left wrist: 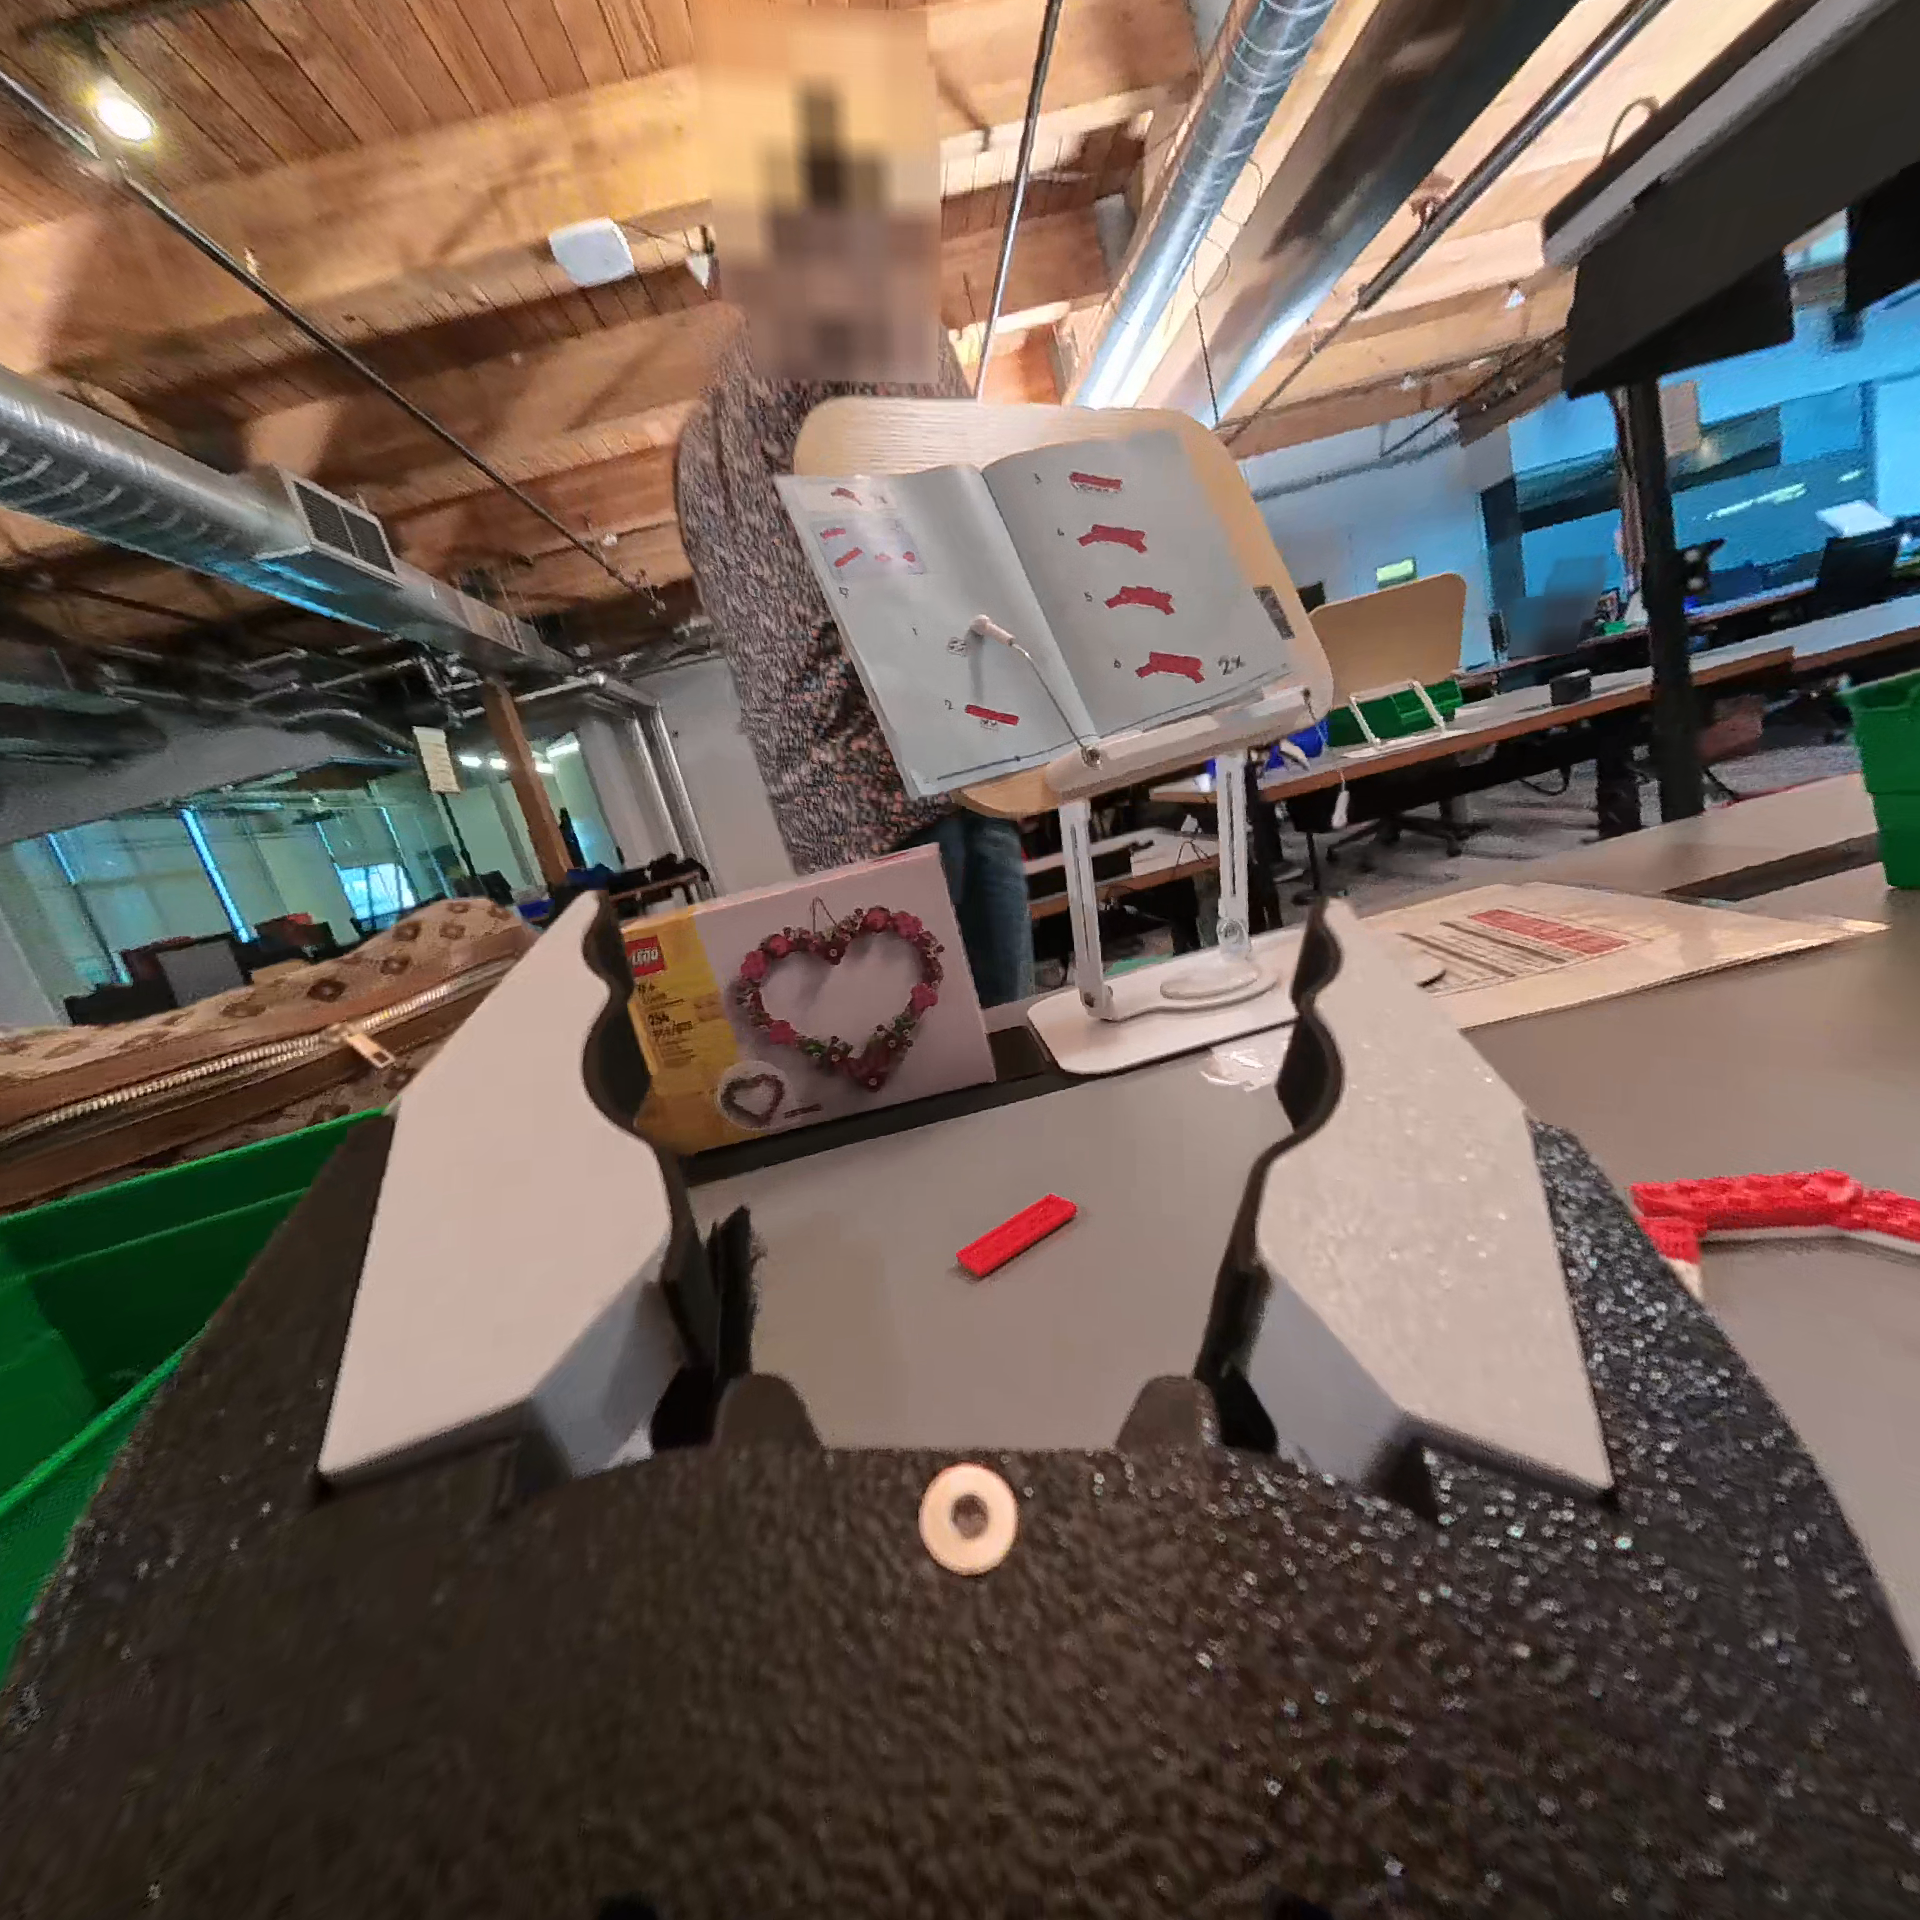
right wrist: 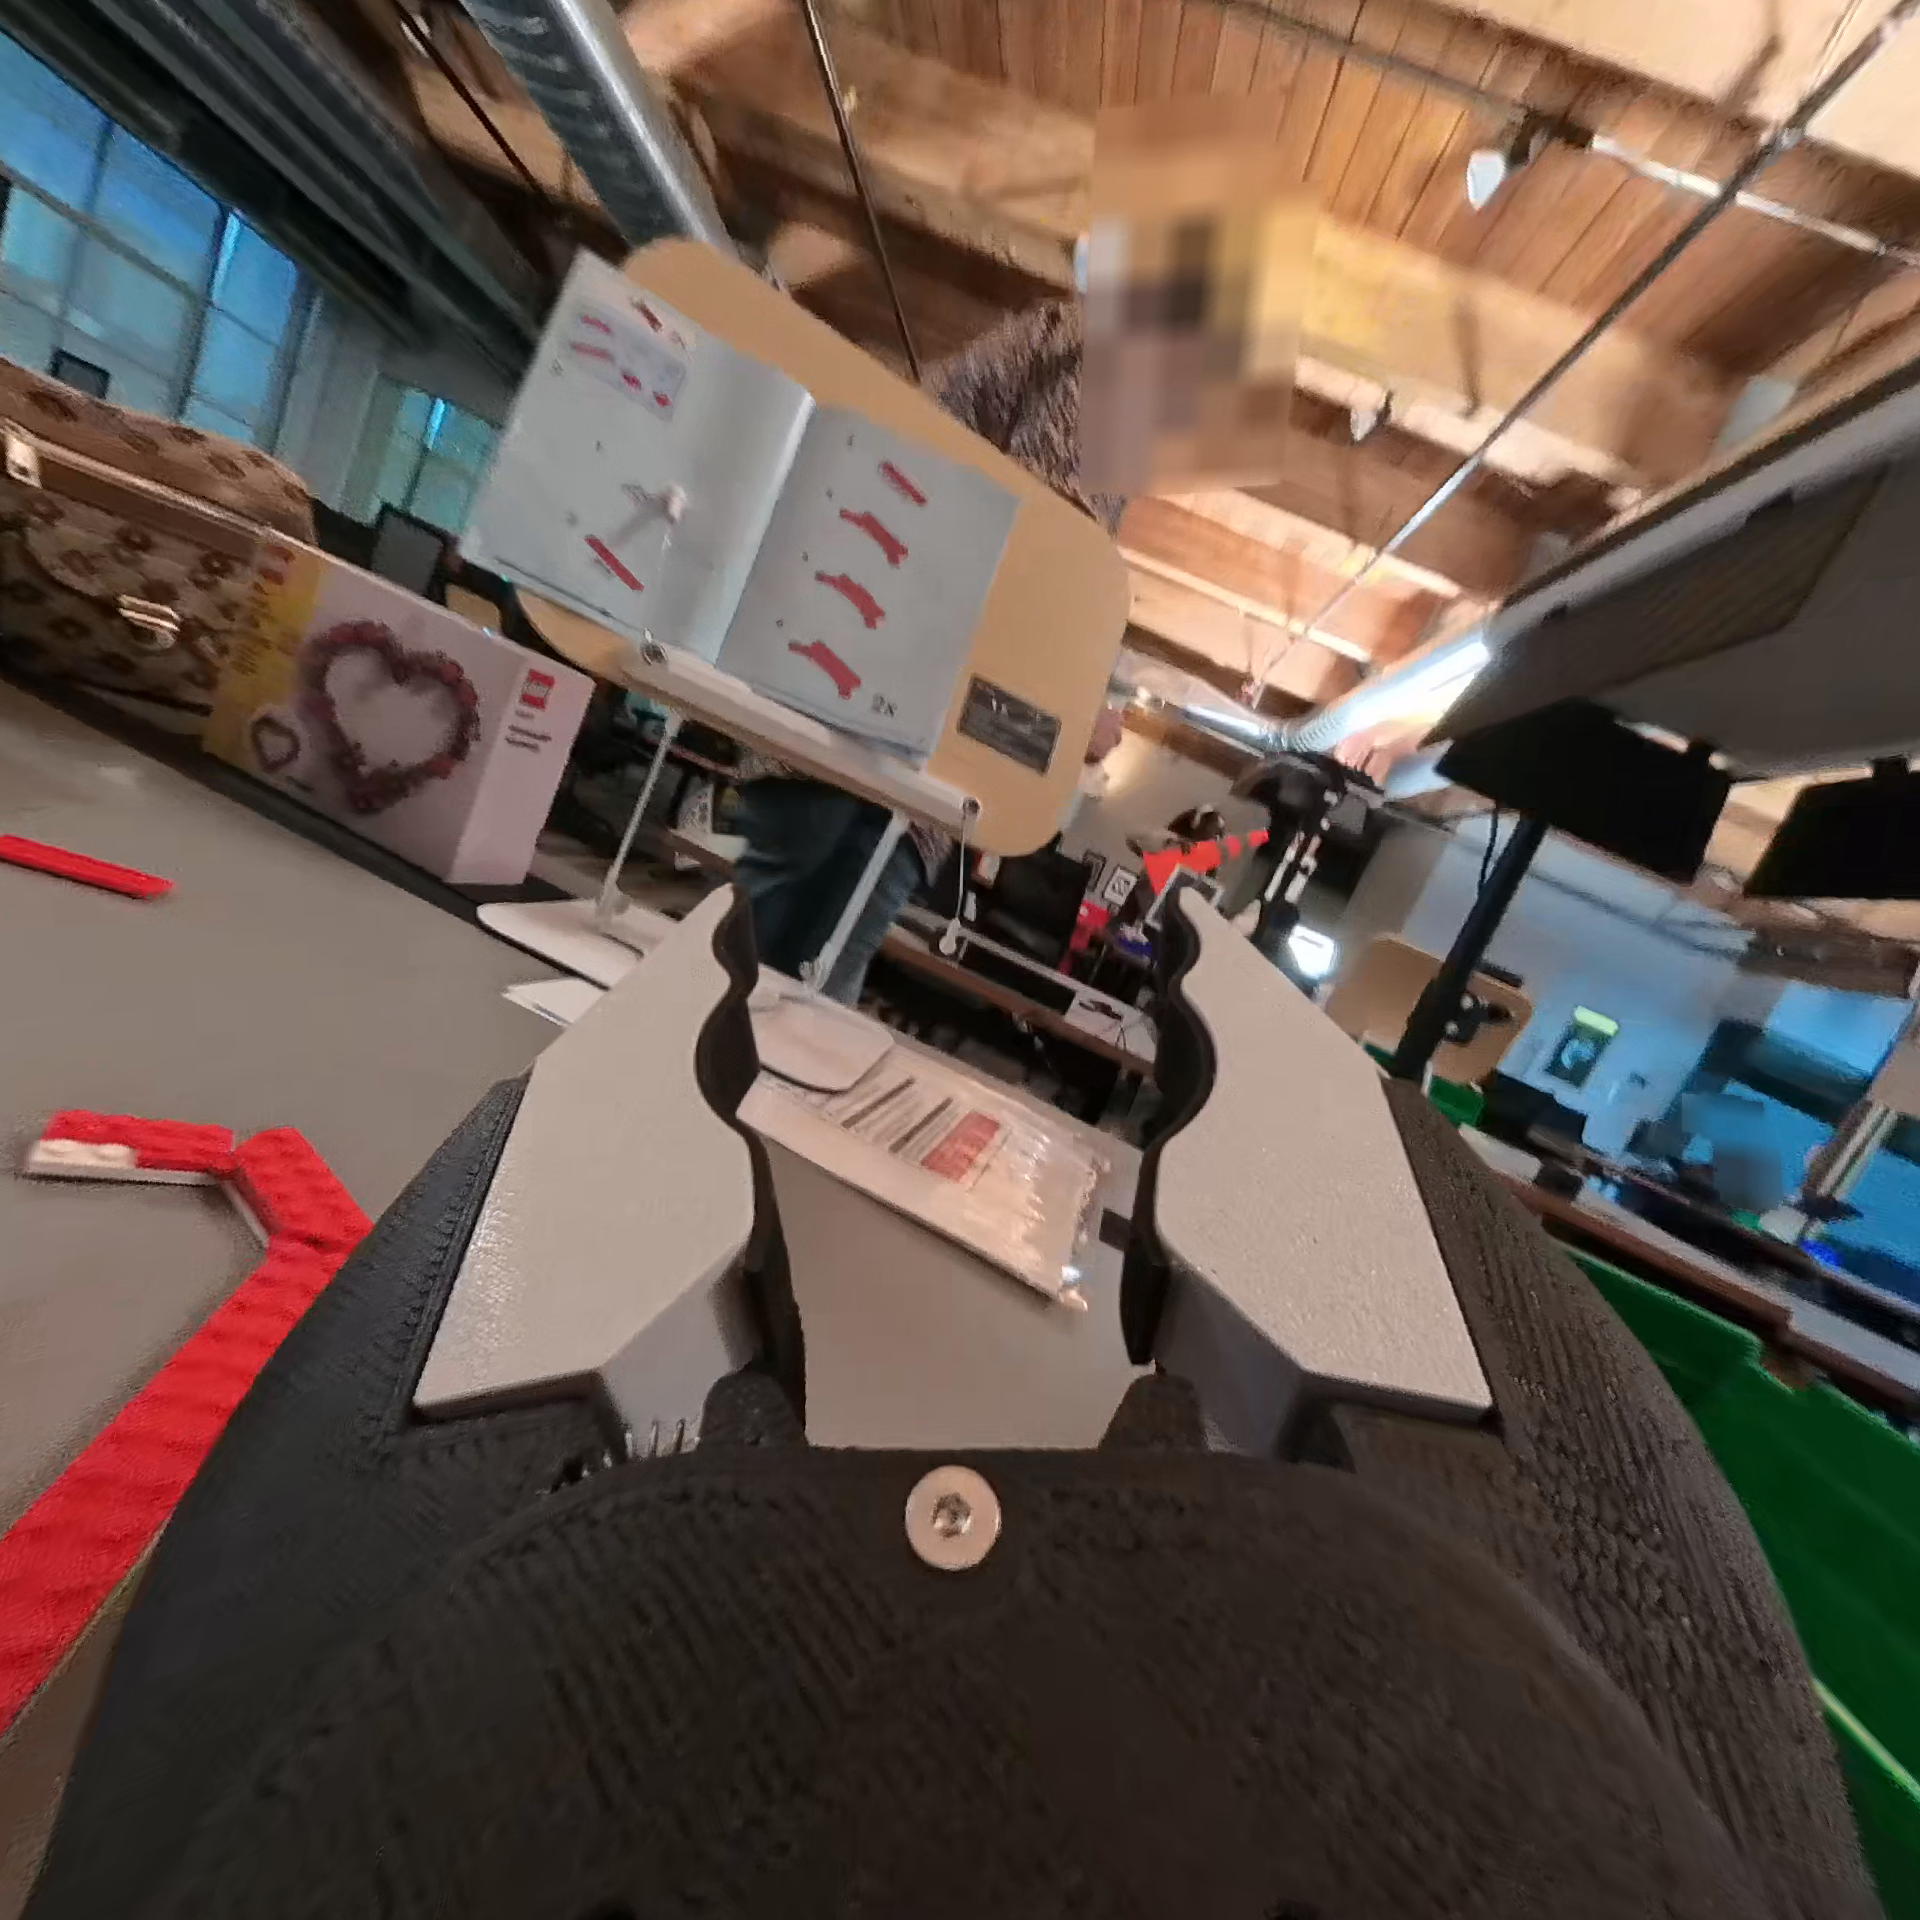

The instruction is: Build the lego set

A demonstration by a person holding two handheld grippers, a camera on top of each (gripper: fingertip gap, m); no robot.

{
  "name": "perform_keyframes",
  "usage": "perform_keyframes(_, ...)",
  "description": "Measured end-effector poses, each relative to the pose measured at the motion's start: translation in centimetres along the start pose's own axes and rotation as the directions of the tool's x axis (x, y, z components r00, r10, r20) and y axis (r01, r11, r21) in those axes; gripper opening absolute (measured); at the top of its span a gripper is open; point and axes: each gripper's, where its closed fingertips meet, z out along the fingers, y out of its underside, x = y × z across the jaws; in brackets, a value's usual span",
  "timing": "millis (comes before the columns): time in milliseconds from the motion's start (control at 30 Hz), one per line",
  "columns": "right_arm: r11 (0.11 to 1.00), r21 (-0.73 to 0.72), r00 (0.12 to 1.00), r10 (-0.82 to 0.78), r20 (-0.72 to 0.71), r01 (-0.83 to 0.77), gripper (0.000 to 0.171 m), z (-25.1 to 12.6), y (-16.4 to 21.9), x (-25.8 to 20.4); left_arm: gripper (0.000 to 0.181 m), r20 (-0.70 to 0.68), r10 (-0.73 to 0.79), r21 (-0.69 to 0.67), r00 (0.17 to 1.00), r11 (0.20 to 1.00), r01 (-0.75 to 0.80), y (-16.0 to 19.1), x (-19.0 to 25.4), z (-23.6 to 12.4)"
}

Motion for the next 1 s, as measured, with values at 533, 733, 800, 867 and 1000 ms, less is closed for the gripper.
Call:
perform_keyframes(533, 0.999, -0.032, 0.994, -0.011, 0.113, 0.015, 0.068, -0.1, 0.8, -2.4, 0.120, -0.131, -0.011, -0.067, 0.991, 0.998, 0.002, 2.8, 2.9, 0.5)
perform_keyframes(733, 0.999, -0.043, 0.987, 0.009, 0.158, -0.002, 0.067, 0.3, 1.2, -3.2, 0.116, -0.116, -0.011, -0.053, 0.993, 0.999, 0.005, 2.6, 2.2, 0.8)
perform_keyframes(800, 0.999, -0.048, 0.985, 0.004, 0.171, 0.004, 0.067, 0.3, 1.3, -3.5, 0.115, -0.114, -0.015, -0.053, 0.993, 0.999, 0.009, 2.7, 2.2, 0.7)
perform_keyframes(867, 0.999, -0.044, 0.985, -0.002, 0.175, 0.010, 0.066, 0.3, 1.2, -3.6, 0.114, -0.128, -0.010, -0.060, 0.992, 0.998, 0.003, 2.9, 2.6, 0.7)
perform_keyframes(1000, 0.998, -0.055, 0.987, 0.013, 0.163, -0.004, 0.066, 0.3, 1.4, -3.3, 0.112, -0.145, 0.017, -0.063, 0.989, 0.998, -0.026, 3.0, 3.0, 0.8)
